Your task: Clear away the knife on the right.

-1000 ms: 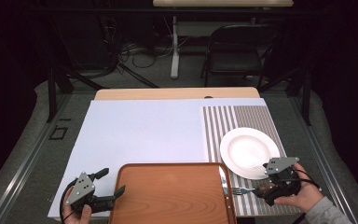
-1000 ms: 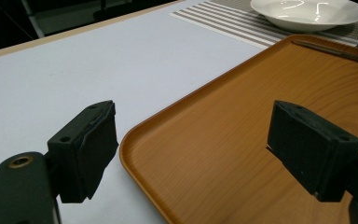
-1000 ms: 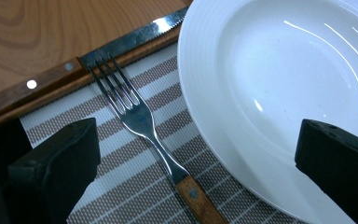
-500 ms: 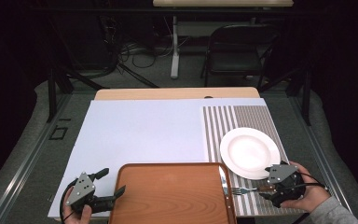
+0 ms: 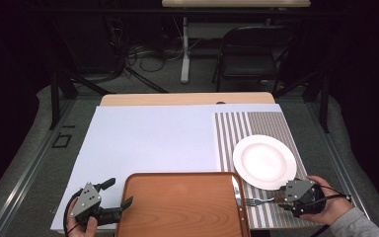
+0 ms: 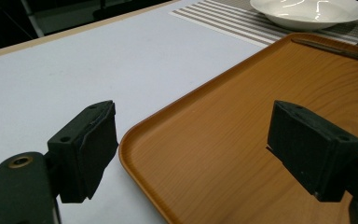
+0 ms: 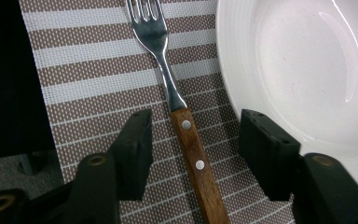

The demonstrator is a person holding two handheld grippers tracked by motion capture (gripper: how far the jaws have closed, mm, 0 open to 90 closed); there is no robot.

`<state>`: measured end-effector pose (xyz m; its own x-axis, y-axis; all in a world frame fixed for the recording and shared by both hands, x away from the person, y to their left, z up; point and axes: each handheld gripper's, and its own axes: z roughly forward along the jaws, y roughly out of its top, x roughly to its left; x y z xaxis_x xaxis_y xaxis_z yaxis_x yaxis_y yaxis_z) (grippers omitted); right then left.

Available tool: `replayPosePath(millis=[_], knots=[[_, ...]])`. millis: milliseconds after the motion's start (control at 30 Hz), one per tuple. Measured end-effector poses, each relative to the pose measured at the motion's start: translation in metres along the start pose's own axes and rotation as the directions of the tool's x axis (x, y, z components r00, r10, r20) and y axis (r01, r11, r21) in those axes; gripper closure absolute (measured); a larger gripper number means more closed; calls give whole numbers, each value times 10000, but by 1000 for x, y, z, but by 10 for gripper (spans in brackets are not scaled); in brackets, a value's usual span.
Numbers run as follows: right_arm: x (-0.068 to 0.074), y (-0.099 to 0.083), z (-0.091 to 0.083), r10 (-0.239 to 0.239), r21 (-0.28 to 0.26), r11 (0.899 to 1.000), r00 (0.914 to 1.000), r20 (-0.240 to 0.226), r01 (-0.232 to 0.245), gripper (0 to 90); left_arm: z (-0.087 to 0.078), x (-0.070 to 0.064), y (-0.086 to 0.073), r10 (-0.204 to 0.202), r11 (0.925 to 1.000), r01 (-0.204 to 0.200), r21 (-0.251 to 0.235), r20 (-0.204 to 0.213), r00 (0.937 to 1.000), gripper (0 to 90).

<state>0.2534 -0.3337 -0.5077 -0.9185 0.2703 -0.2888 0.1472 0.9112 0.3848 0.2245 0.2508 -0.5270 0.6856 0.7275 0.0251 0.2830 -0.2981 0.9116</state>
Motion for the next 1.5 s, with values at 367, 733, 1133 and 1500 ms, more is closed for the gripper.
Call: replayPosePath(millis=[367, 733, 1133, 1500], knots=[[-2, -2, 0, -280, 239, 9993, 9994, 218, 275, 531, 0, 0, 0, -64, 10000, 64, 4, -26, 10000, 159], [0, -4, 4, -464, 748, 9961, 9988, -142, 474, 626, 1, 0, -1, -84, 10000, 84, 16, -5, 10000, 159], [1, -2, 11, -905, 1037, 9901, 9950, -419, 944, 665, 1, 1, -1, -91, 10000, 91, 38, -3, 10000, 159], [1, 2, 18, -1149, 1160, 9861, 9926, -395, 1188, 692, 1, 1, 0, -61, 10000, 61, 29, -7, 10000, 160]])
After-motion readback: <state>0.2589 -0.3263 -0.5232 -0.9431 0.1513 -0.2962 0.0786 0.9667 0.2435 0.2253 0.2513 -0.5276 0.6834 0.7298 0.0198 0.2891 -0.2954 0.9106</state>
